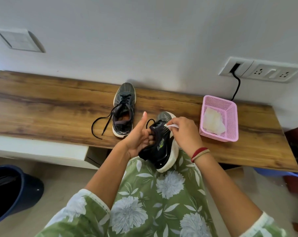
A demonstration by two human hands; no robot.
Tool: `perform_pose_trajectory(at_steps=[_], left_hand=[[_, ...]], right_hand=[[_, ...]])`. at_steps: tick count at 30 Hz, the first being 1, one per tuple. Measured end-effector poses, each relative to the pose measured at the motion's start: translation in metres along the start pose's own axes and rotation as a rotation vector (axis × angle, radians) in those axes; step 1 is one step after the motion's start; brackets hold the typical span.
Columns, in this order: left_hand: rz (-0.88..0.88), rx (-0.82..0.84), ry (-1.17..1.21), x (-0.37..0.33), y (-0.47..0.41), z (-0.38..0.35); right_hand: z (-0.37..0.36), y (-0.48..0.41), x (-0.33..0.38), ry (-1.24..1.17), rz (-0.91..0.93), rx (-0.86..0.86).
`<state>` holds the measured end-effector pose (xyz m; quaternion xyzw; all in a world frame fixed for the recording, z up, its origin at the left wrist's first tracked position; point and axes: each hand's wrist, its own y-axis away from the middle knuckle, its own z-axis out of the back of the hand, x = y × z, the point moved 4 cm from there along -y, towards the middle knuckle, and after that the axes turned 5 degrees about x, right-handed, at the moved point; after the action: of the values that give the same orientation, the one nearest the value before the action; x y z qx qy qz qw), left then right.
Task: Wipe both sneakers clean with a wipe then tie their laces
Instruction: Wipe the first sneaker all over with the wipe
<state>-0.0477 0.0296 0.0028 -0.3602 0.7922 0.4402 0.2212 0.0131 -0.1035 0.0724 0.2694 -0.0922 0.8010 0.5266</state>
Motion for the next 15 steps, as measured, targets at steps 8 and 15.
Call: perform_pose_trajectory(at_steps=[8, 15], left_hand=[[-0.199, -0.173, 0.409, 0.037, -0.016, -0.012], [-0.300, -0.268, 0.503, 0.044, -0.029, 0.002]], right_hand=[[-0.012, 0.007, 0.008, 0.032, 0.082, 0.065], [-0.001, -0.012, 0.001, -0.045, 0.063, 0.048]])
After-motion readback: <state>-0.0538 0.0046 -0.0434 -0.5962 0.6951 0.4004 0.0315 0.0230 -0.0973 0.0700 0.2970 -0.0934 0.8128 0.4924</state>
